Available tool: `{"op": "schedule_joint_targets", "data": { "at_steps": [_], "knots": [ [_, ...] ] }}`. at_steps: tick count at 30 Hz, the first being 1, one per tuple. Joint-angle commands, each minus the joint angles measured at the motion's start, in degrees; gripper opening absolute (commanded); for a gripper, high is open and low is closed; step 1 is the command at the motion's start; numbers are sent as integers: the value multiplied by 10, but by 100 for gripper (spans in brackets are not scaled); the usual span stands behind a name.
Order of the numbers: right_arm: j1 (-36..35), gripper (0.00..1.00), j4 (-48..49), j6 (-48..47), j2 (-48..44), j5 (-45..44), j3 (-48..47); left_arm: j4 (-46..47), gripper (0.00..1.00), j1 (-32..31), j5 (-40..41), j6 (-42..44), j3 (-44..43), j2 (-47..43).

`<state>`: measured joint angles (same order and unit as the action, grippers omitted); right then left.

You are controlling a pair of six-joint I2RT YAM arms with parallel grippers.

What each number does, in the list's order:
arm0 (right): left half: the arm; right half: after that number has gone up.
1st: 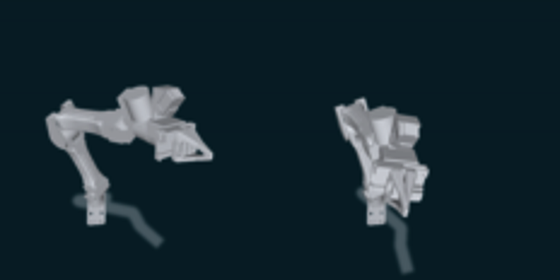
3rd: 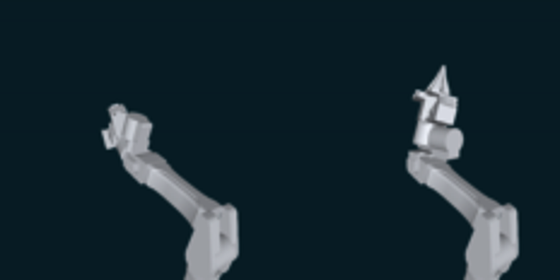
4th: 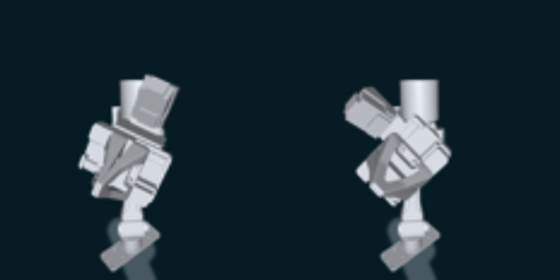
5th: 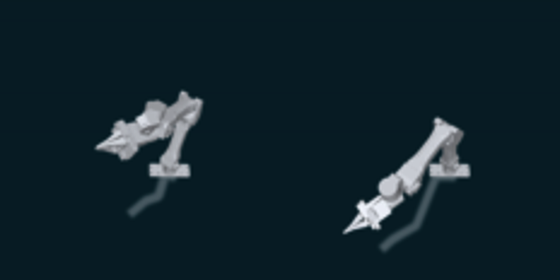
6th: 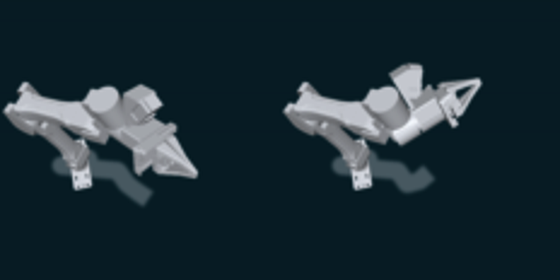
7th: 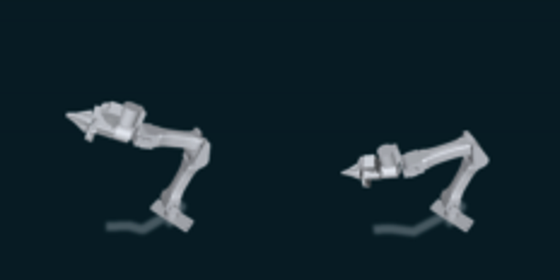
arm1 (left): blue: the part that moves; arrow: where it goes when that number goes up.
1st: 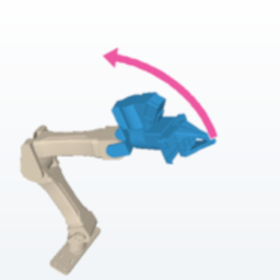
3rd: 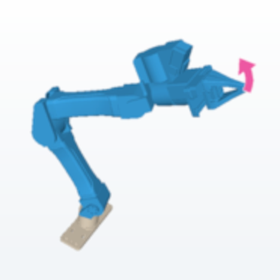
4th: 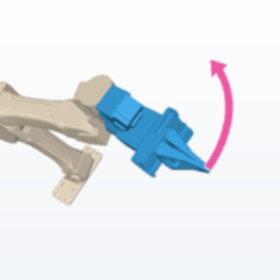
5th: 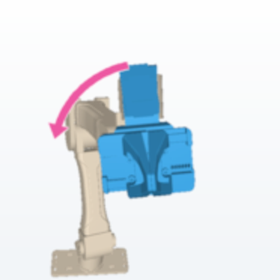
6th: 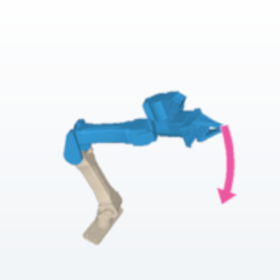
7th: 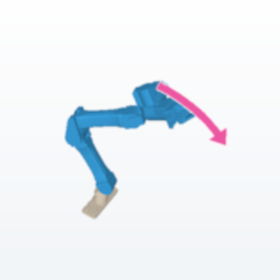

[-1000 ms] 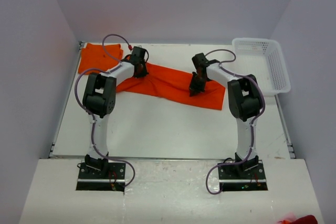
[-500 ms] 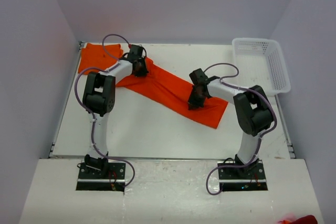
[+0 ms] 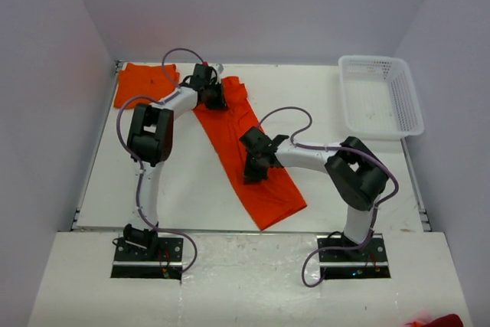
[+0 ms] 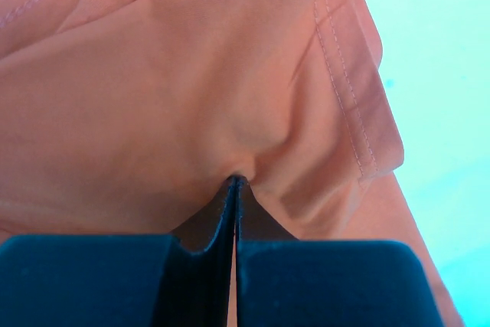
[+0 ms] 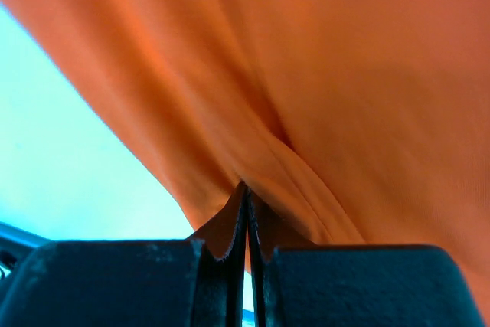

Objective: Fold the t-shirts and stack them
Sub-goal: Rotate the tshirt 90 degrees

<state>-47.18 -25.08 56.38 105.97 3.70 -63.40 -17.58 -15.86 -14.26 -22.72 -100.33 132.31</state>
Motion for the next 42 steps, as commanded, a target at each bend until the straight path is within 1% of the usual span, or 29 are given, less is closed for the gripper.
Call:
{"op": "schedule_joint_targets", "data": {
  "at_steps": [1, 3, 5, 8, 10, 13, 14, 16, 17, 18, 19, 20, 21, 22, 23, 24, 25, 26, 28, 29, 31, 32, 34, 35, 36, 38, 39, 40, 42],
  "knots": [
    [-56, 0, -80, -15, 83, -20, -2, 1, 0, -22, -73, 48, -34, 53],
    [-66, 0, -79, -32, 100, -16, -38, 1, 0, -36, -107, 55, -74, 79],
    [-73, 0, -71, -50, 107, -1, -58, -4, 0, -44, -123, 58, -115, 95],
    [-80, 0, -47, -83, 109, 17, -76, -9, 0, -61, -164, 69, -164, 132],
    [-92, 0, -42, -101, 107, 14, -86, -9, 0, -70, -176, 80, -180, 139],
    [-105, 0, -45, -135, 94, -21, -100, -5, 0, -73, -176, 90, -186, 130],
    [-107, 0, -46, -149, 87, -33, -97, -1, 0, -73, -173, 94, -174, 111],
    [-108, 0, -41, -162, 56, -73, -89, 32, 0, -73, -172, 103, -150, 83],
    [-107, 0, -38, -175, 44, -84, -78, 47, 0, -73, -178, 107, -125, 55],
    [-103, 0, -37, -185, 37, -108, -78, 73, 0, -73, -183, 107, -117, 45],
    [-100, 0, -42, -192, 33, -119, -82, 76, 0, -73, -186, 106, -117, 39],
    [-94, 0, -55, -202, 34, -126, -105, 69, 0, -73, -189, 104, -143, 43],
    [-89, 0, -74, -211, 35, -130, -117, 32, 0, -73, -188, 100, -168, 51],
    [-88, 0, -79, -227, 22, -151, -131, 19, 0, -73, -189, 97, -203, 57],
    [-90, 0, -81, -231, 11, -161, -134, 15, 0, -73, -191, 93, -204, 53],
    [-90, 0, -82, -233, -4, -167, -134, 21, 0, -73, -190, 87, -197, 42],
    [-90, 0, -75, -245, -22, -176, -125, 36, 0, -74, -188, 82, -158, 28],
    [-90, 0, -68, -250, -61, -174, -119, 55, 0, -74, -184, 78, -130, -12],
    [-89, 0, -68, -260, -97, -183, -115, 90, 0, -75, -171, 71, -72, -50],
    [-89, 3, -73, -263, -126, -185, -115, 95, 0, -76, -155, 68, -59, -83],
    [-89, 7, -101, -257, -154, -193, -119, 91, 0, -78, -161, 68, -36, -117],
    [-89, 9, -114, -249, -180, -204, -118, 84, 1, -79, -161, 72, -32, -124],
    [-88, 14, -161, -225, -200, -208, -110, 28, 1, -83, -148, 84, -33, -139],
    [-88, 16, -174, -217, -211, -208, -102, 5, 1, -88, -107, 90, -33, -142],
    [-88, 23, -191, -208, -230, -204, -90, -35, 0, -91, -79, 89, -30, -146],
    [-88, 31, -196, -183, -251, -197, -44, -52, 0, -97, -32, 80, 5, -164],
    [-89, 31, -188, -175, -272, -187, -25, -48, 0, -98, -30, 75, 22, -169],
    [-89, 0, -178, -160, -283, -180, 15, -43, 0, -99, -31, 68, 58, -178],
    [-89, 0, -151, -140, -303, -172, 52, -17, 0, -103, -33, 65, 94, -184]
  ]
}}
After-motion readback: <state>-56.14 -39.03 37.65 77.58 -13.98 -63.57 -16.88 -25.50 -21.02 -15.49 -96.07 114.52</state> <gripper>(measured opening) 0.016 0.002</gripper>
